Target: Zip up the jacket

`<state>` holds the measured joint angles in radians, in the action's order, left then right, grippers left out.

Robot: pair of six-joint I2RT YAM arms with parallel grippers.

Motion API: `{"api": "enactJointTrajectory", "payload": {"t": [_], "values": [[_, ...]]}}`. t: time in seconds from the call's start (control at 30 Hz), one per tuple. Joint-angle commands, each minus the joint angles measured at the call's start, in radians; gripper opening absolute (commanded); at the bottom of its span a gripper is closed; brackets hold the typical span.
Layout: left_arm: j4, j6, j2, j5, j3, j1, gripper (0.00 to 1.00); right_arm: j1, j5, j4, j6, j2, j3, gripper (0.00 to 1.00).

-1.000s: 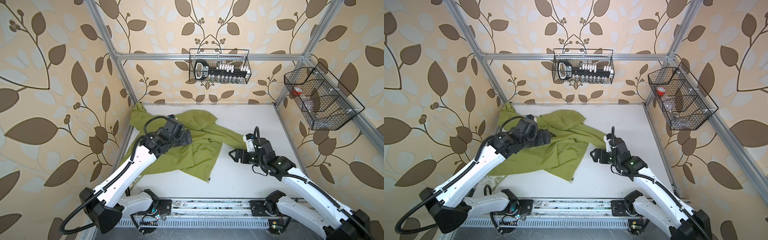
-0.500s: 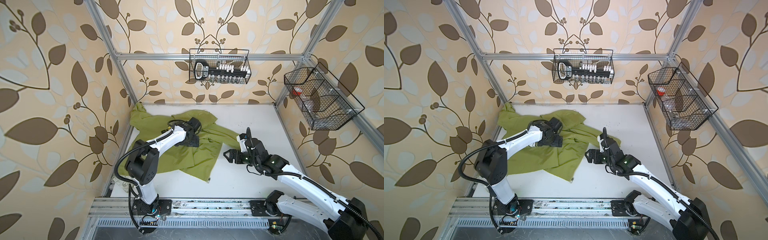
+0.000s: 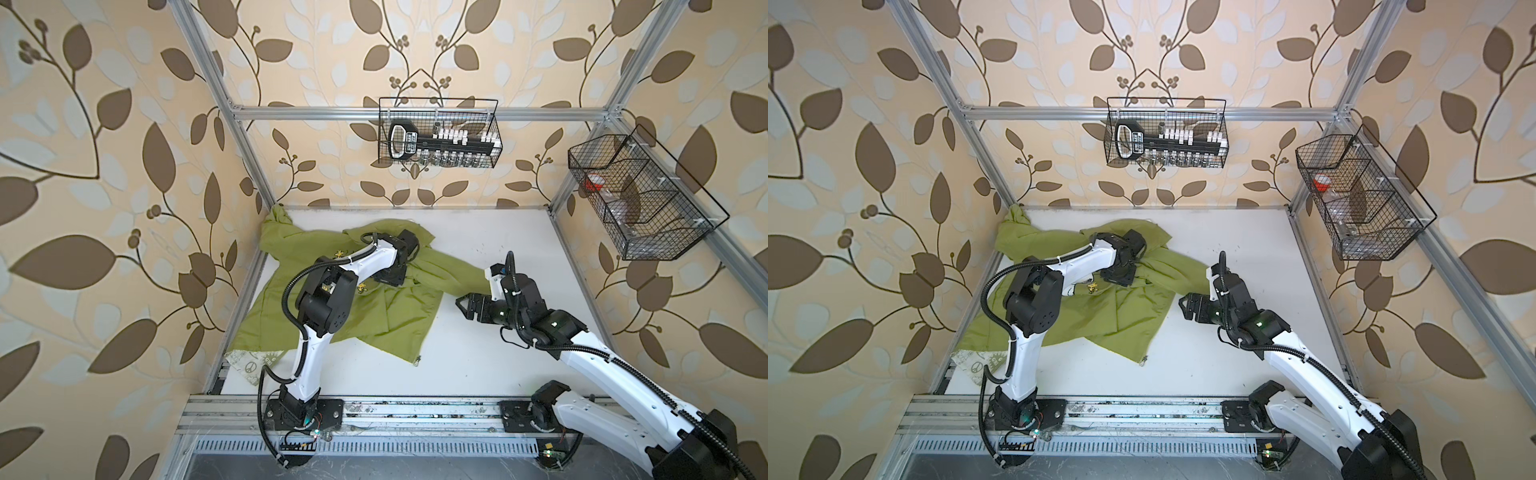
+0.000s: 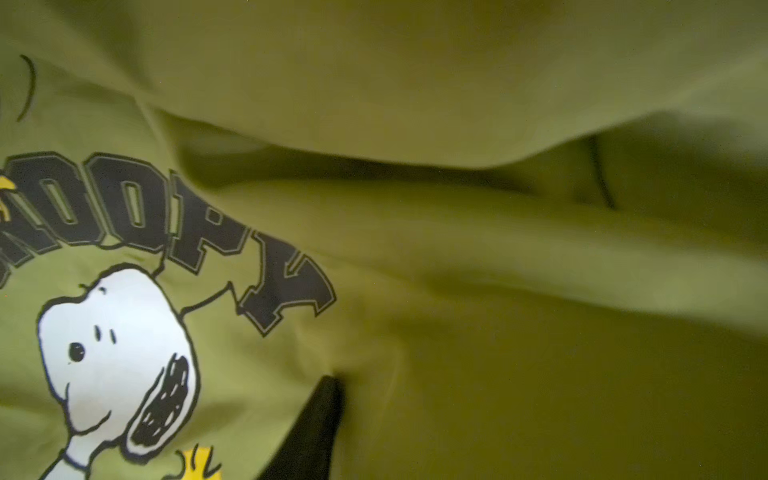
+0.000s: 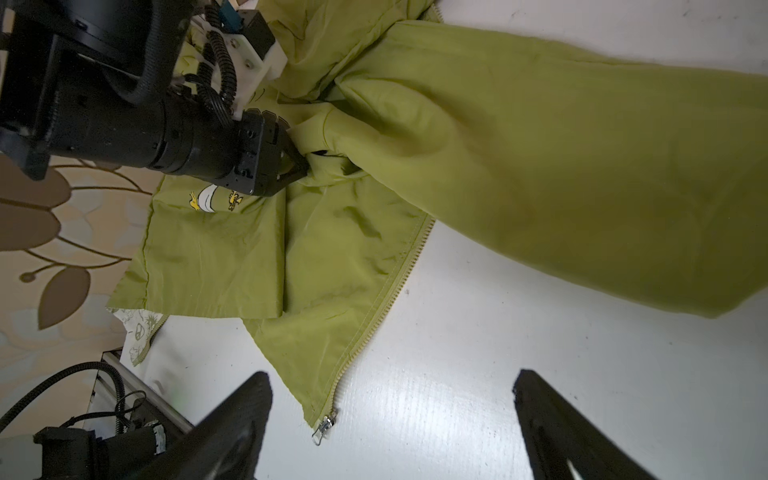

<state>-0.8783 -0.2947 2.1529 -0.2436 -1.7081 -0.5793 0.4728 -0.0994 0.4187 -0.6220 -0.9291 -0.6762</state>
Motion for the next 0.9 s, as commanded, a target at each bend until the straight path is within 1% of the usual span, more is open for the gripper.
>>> {"api": "enactJointTrajectory", "payload": {"t": [0.0, 0.07, 0.2, 0.3, 0.4, 0.47, 0.53, 0.7, 0.77, 0.87], "values": [[-0.055, 0.002, 0.009, 0.026, -0.143, -0.052, 0.14, -0.049, -0.042, 0.028, 0.024, 0.027, 0.021, 0.92], [-0.074, -0.011, 0.044, 0.077, -0.236, -0.071, 0.0, -0.092, -0.07, 0.031, 0.033, 0.036, 0.025, 0.91], [-0.111, -0.047, 0.122, 0.156, -0.443, -0.11, 0.0, -0.167, -0.115, 0.05, 0.054, 0.048, 0.025, 0.91], [-0.109, -0.086, 0.167, 0.236, -0.566, -0.138, 0.0, -0.203, -0.13, 0.065, 0.072, 0.06, 0.023, 0.9], [-0.083, -0.141, 0.201, 0.319, -0.657, -0.165, 0.0, -0.253, -0.163, 0.072, 0.083, 0.063, 0.026, 0.9], [-0.05, -0.185, 0.211, 0.368, -0.687, -0.182, 0.0, -0.292, -0.187, 0.078, 0.092, 0.059, 0.024, 0.9], [0.014, -0.227, 0.2, 0.419, -0.678, -0.204, 0.0, -0.332, -0.202, 0.087, 0.104, 0.054, 0.018, 0.9], [0.161, -0.291, 0.159, 0.514, -0.688, -0.25, 0.0, -0.454, -0.254, 0.1, 0.117, 0.037, -0.005, 0.94], [0.162, -0.298, 0.13, 0.507, -0.687, -0.249, 0.0, -0.5, -0.286, 0.1, 0.116, 0.027, -0.019, 0.95], [0.105, -0.258, 0.059, 0.438, -0.655, -0.244, 0.0, -0.553, -0.31, 0.099, 0.113, 0.006, -0.043, 0.95]]}}
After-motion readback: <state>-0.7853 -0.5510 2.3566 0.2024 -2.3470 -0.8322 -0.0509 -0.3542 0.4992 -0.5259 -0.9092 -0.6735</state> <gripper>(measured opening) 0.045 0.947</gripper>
